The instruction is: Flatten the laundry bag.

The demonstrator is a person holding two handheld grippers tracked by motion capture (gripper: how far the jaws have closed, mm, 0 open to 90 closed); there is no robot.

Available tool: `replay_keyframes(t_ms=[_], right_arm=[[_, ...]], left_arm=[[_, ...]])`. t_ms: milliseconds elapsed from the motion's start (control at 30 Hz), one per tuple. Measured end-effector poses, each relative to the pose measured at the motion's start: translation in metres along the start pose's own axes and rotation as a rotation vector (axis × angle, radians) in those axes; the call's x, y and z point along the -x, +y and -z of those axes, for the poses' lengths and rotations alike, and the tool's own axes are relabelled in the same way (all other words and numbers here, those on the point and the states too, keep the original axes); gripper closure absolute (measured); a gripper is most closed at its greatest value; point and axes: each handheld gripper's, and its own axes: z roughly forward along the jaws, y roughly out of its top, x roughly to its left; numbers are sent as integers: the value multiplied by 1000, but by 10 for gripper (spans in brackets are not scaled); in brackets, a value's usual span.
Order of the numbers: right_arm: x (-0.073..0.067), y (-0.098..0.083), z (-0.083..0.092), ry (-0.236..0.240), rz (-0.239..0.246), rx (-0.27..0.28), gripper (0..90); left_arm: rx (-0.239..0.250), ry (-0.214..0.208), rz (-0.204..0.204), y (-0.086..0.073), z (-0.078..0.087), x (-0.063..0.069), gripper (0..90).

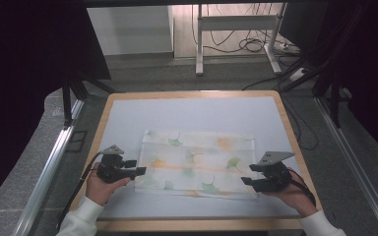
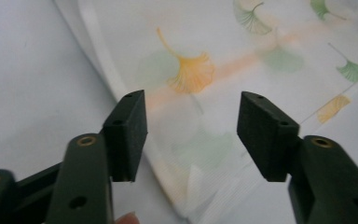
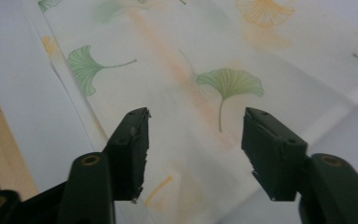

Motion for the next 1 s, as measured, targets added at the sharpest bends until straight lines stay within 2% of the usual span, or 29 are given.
replay_keyframes(t_ms=[100,200,333,467,700,867,1000], right_arm=[[-3,7,-11,19,11,-16,363],[-9,15,-21,40,30,-29,339],[-22,24,-32,77,65,-46,297],[-37,29,-44,96,106,-70,255],[-54,31,-63,72,172,-132,210],[-61,29,-74,24,222,-177,207],[-61,28,-78,2,238,-196,265]], left_arm=[[-9,10,-18,6,-8,2,366],[-8,2,-22,11,-14,4,335],[-8,-9,-54,12,-19,13,329],[-18,-14,-59,9,-24,18,328],[-58,-21,-75,6,-37,23,331],[-80,-23,-81,4,-42,22,331],[-92,-23,-79,3,-44,21,329]])
